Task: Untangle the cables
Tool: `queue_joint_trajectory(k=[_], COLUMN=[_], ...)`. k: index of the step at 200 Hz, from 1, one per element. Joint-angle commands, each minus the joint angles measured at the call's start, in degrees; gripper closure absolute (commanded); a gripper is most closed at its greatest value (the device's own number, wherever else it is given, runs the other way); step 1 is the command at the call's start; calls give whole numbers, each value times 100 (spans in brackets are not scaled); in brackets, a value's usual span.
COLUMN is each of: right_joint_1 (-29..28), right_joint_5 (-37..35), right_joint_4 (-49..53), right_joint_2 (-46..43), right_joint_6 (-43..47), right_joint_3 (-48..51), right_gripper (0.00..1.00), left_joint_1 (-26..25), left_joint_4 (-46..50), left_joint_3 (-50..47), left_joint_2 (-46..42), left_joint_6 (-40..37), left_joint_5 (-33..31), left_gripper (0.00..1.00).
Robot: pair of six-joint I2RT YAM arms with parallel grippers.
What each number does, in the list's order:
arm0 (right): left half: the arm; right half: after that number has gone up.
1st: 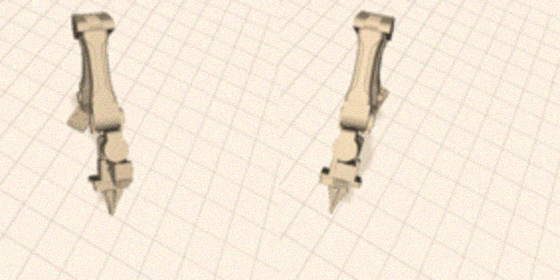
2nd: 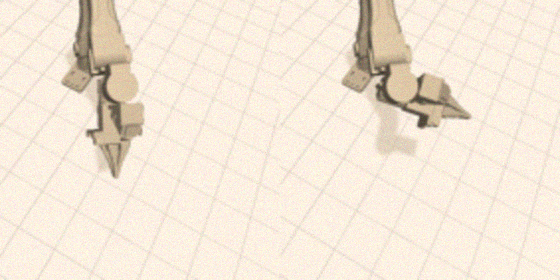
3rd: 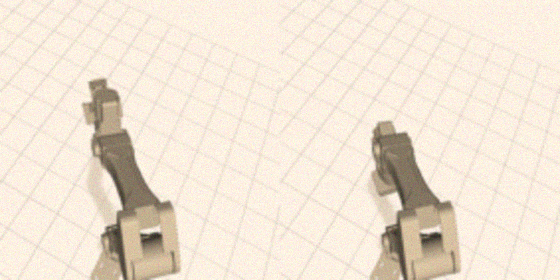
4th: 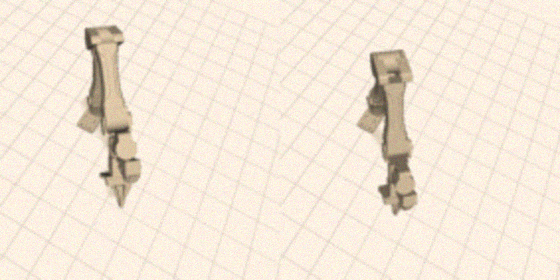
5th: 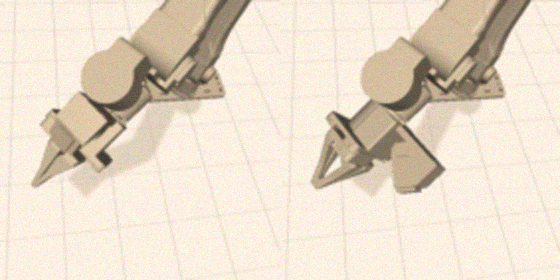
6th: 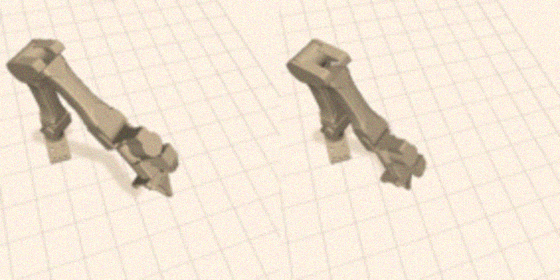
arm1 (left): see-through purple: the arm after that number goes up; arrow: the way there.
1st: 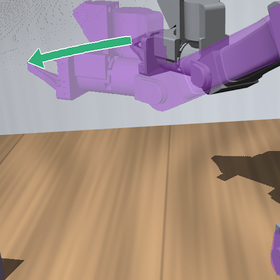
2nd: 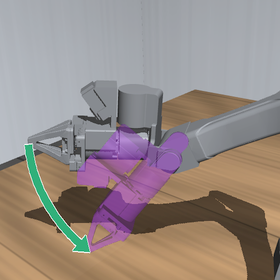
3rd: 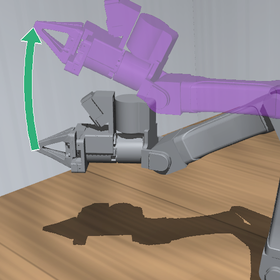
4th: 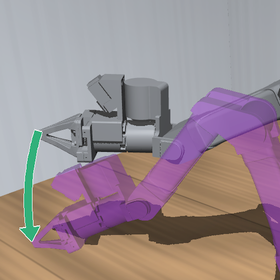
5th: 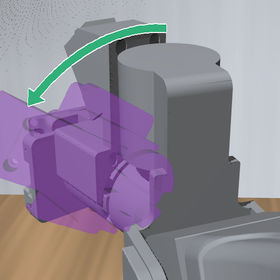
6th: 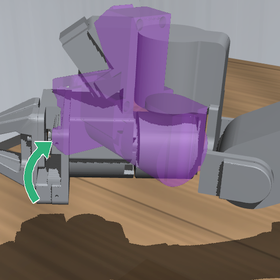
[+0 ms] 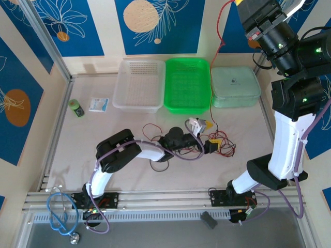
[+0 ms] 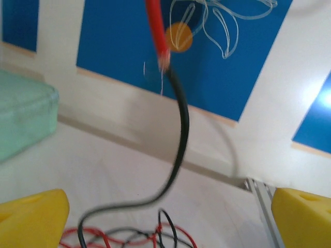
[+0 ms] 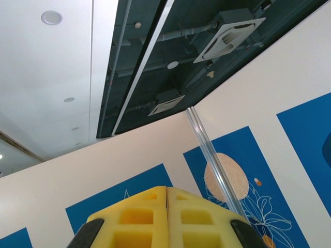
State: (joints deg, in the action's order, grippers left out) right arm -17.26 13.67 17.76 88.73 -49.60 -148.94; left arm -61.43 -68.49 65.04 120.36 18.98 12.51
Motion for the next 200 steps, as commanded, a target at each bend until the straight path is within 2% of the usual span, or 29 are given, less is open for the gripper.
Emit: queue_joint_trajectory(k=[1, 20, 33, 40, 46, 51, 70, 103, 119, 163, 200], right_joint_1=[-54, -67, -72, -67, -67, -67, -80, -76, -71, -69, -60], right_joint_5=[-119, -128, -136, -154, -169, -183, -278, -577, -692, -876, -928], right_joint_4=[-170, -159, -137, -126, -117, -107, -79, -145, -167, -195, -229], right_joint_2=[52, 61, 49, 31, 20, -2, -93, -318, -390, -387, -224], right_joint_6=[-80, -85, -55, -26, 6, 27, 172, 443, 575, 749, 907], right_joint_3=[12, 2, -10, -7, -4, 2, 37, 280, 335, 366, 563], right_gripper=[100, 100, 100, 100, 100, 100, 100, 100, 100, 100, 100], left_joint_1=[-36, -41, -34, -27, -12, 1, 51, 137, 229, 325, 333], left_joint_4=[-235, 59, 193, 232, 267, 286, 391, 448, 573, 873, 757], left_joint_3=[490, 940, 1059, 1033, 981, 922, 545, -443, -824, -1331, -1639], left_joint_2=[368, 590, 695, 704, 693, 679, 525, 107, -26, -216, -596], left_joint_6=[-244, -222, -205, -219, -228, -238, -272, -278, -77, 302, 224], left_joint_5=[-349, -223, -324, -417, -467, -470, -757, -1545, -1712, -1927, -1972], left_gripper=[0, 0, 11, 20, 30, 47, 100, 100, 100, 100, 100])
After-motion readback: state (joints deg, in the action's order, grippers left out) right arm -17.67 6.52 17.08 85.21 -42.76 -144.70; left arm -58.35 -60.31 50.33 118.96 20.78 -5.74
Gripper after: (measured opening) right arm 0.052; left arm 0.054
